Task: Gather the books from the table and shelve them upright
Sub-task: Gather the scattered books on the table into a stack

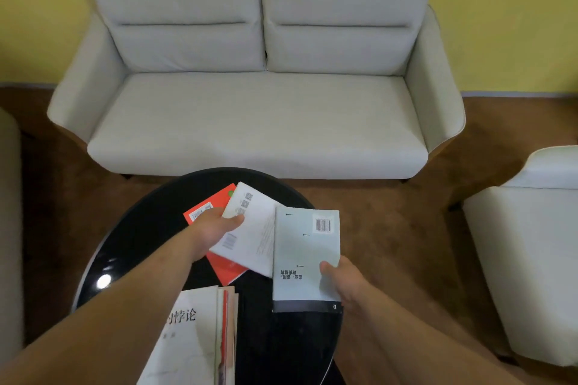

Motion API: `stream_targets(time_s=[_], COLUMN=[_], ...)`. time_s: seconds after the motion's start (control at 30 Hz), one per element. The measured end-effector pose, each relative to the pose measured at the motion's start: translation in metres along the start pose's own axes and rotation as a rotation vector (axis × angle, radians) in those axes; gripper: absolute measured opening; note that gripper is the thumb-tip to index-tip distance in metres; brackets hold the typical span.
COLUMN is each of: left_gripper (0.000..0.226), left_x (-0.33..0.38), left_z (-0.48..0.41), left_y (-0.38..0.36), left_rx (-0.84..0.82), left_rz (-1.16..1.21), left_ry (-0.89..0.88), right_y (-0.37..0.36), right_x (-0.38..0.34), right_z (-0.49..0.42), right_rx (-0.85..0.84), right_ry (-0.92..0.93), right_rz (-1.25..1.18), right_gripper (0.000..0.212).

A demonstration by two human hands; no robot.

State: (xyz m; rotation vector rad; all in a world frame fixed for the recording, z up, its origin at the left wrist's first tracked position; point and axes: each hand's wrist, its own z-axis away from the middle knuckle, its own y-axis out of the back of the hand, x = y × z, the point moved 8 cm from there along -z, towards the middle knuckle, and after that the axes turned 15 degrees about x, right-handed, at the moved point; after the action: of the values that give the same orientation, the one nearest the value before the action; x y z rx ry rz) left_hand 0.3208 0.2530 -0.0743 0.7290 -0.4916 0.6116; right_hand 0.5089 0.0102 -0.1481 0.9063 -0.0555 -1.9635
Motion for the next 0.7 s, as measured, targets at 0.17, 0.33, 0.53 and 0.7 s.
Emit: stream_targets(time_s=[0.17, 0.33, 0.53, 0.7], left_gripper=[0.022, 0.027, 0.023, 0.034], left_x=[0.017, -0.007, -0.048, -0.092], left_z=[0.027, 0.058, 0.108, 0.16], left_y=[0.048, 0.1, 0.132, 0.122], left_rx=[0.195, 0.291, 0.324, 0.178], left_rz=[0.135, 0.395, 0.729, 0.907], left_ry=[-0.134, -0.133, -0.023, 0.022], right_y=[0.007, 0.011, -0.003, -0.021], right_x=[-0.016, -0.035, -0.046, -0.036], right_z=[0.031, 0.081, 0.152, 0.191], right_rx=[-0.033, -0.071, -0.117, -0.132], right_ry=[-0.079, -0.139, -0.144, -0.175], right_rz=[-0.197, -0.39, -0.514, -0.549], right_gripper=[0.026, 0.024, 0.027, 0.018])
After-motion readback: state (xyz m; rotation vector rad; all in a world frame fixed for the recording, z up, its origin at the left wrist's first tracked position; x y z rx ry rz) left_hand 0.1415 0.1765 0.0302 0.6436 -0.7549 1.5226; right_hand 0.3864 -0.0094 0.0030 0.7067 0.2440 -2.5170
